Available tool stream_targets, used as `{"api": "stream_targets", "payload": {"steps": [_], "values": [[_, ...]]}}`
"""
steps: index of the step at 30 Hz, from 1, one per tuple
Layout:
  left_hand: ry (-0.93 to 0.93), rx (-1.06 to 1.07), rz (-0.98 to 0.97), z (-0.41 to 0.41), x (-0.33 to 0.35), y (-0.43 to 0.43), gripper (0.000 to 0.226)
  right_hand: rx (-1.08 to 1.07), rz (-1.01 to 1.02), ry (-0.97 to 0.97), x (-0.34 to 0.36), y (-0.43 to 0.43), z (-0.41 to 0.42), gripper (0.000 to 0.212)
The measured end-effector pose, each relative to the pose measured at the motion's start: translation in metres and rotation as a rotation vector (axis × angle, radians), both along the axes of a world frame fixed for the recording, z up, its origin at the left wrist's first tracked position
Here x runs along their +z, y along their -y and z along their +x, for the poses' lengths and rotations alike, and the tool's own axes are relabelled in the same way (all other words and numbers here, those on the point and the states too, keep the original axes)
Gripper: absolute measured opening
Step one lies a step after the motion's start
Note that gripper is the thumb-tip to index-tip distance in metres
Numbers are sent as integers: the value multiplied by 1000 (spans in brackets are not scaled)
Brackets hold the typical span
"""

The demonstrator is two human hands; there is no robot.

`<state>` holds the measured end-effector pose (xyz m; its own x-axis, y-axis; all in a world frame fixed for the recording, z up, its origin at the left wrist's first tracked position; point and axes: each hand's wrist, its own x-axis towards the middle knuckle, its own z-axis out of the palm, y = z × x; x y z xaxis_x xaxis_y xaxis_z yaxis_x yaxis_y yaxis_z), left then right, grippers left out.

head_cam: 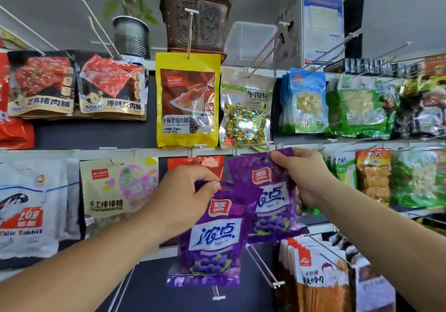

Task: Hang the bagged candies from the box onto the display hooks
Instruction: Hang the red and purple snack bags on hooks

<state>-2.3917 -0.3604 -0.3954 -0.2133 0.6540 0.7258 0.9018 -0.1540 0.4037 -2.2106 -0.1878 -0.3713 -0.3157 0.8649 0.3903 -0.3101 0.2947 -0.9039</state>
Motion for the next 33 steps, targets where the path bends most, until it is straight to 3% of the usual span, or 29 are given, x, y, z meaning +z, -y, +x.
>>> {"api": "stream_targets", "payload": {"steps": [14,23,31,33], "values": [[141,-69,36,11,15,-51,11,-88,106,100,7,-60,-26,17],[177,-74,21,16,11,-65,12,-28,119,60,-6,-75,-20,13],[222,-94,92,21,23,-88,6,-230,134,220,-12,-100,-30,22],[246,-108,97,25,28,-98,4,-307,188,173,-10,-99,-22,22]]}}
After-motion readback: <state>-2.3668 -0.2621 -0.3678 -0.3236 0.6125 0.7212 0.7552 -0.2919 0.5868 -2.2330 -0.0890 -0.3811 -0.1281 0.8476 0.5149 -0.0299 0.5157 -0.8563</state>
